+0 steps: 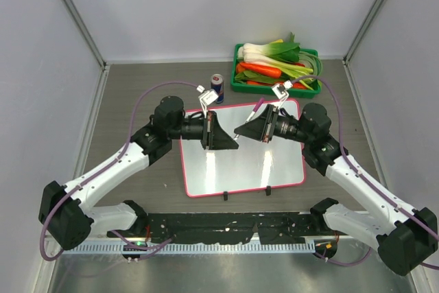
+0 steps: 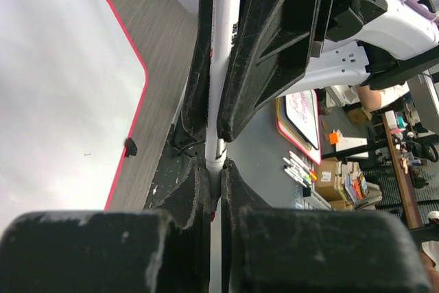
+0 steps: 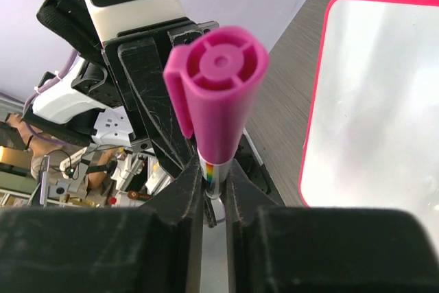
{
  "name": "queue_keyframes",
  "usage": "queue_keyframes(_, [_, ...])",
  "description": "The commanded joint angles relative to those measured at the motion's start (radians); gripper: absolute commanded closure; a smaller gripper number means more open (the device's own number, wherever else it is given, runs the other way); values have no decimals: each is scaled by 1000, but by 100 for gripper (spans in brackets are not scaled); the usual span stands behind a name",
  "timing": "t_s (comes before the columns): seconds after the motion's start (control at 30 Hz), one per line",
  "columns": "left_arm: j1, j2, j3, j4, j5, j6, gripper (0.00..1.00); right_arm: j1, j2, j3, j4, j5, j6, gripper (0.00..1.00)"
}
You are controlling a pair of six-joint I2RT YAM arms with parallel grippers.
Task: Write a sentence on the whiteboard
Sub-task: Pass from the left arm to the right
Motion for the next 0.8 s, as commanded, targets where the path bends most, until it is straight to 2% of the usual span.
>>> queue_keyframes(0.0, [3, -37, -15, 16, -5, 15, 100, 4, -31, -4, 46, -31, -9, 99])
queue_keyframes(0.4, [3, -89, -53, -64, -175, 29, 100, 4, -97, -12, -64, 9, -71, 99])
queue_keyframes(0.43, [3, -92, -53, -64, -183, 24, 98, 4, -98, -12, -69, 24, -75, 99])
queue_keyframes(0.47, [3, -95, -53, -63, -186, 18, 90, 4, -106, -10, -78, 41, -78, 99])
queue_keyframes(0.53, [1, -106, -47, -73, -199, 13, 58, 4, -117, 0, -118, 87, -94, 98])
queue_keyframes(0.63, [3, -138, -38, -105, -232, 15, 27, 4, -124, 11, -171, 121, -118, 99])
queue_keyframes(0.7, [3, -166, -30, -147, -259, 27, 17, 4, -127, 14, -207, 144, -130, 99])
queue_keyframes(0.77, [1, -190, -21, -208, -299, 41, 13, 4, -138, 14, -256, 167, -140, 99])
